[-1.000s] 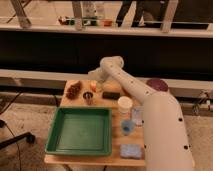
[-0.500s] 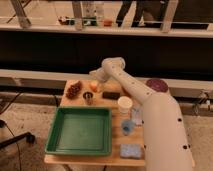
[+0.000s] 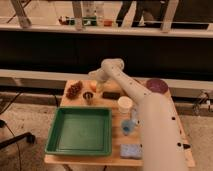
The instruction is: Place apple in tray
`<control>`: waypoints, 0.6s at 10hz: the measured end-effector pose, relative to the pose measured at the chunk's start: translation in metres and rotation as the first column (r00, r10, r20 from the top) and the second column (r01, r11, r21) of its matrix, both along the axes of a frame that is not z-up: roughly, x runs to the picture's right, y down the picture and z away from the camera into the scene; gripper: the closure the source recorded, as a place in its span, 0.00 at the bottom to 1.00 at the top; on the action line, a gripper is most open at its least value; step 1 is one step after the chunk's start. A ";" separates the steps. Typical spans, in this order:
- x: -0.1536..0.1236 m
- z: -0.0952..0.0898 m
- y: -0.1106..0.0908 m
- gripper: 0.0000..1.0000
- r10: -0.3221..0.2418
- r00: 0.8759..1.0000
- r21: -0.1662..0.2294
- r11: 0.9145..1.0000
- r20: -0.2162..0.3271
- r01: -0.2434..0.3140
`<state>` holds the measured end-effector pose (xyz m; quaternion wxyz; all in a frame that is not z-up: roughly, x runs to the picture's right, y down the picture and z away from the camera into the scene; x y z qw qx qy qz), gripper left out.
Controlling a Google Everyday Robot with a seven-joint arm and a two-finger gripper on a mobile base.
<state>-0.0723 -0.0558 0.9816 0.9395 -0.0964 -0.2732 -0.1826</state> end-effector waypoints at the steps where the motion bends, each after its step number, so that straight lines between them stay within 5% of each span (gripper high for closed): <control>1: -0.002 0.004 0.001 0.20 -0.003 1.000 -0.003 1.000 0.005 0.003; 6: -0.008 0.015 0.007 0.20 -0.025 1.000 -0.031 0.999 0.018 0.026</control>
